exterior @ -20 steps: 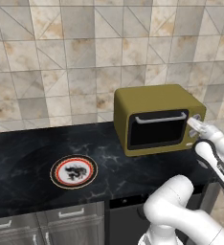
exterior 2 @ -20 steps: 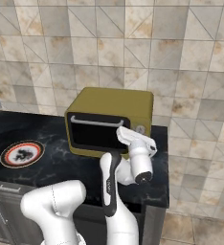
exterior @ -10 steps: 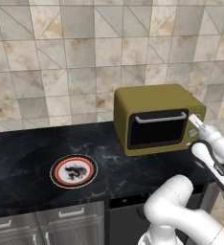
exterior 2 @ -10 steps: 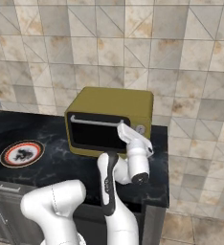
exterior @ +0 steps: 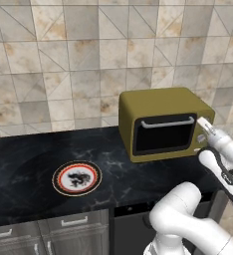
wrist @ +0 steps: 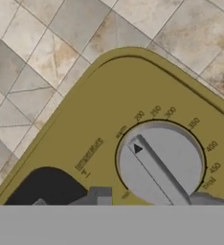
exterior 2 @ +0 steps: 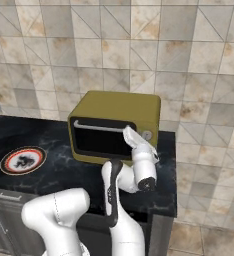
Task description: Pull the toaster oven rack outwards. Pick up the baguette from the plate and place it on the toaster oven rack. Close the toaster oven door fully and set the temperature to the lowest setting.
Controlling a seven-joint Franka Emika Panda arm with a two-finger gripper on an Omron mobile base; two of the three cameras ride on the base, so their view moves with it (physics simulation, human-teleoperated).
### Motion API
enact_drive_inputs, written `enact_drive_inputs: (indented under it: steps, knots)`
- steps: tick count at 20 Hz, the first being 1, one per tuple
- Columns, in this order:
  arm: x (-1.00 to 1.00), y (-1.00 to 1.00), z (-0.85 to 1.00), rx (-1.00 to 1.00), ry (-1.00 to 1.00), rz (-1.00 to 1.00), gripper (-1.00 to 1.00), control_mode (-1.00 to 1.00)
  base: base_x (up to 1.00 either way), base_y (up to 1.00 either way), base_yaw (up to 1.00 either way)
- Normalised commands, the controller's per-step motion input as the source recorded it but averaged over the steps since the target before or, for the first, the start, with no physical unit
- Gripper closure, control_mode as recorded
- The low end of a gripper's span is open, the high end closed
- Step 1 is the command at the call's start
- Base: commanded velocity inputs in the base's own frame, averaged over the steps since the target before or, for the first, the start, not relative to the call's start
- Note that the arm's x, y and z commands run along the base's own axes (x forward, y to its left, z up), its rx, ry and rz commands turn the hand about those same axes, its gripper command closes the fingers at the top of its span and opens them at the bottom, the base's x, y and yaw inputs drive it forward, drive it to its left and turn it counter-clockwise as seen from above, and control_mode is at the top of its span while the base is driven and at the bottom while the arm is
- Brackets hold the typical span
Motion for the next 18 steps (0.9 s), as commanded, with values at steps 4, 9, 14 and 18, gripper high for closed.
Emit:
enact_drive_inputs:
  steps: [4, 9, 14, 18]
  knots:
    - [-0.96, 0.0, 0.45, -0.4, -0.24, 0.0, 1.0, -1.0, 0.0, 0.0, 0.0]
    - [-1.0, -0.07, 0.59, -0.33, -0.24, 0.0, 1.0, -1.0, 0.0, 0.0, 0.0]
    - [-0.99, -0.17, 0.78, -0.29, -0.27, 0.0, 1.0, -1.0, 0.0, 0.0, 0.0]
    - [-0.71, -0.24, 0.82, -0.15, -0.12, 0.0, 1.0, -1.0, 0.0, 0.0, 0.0]
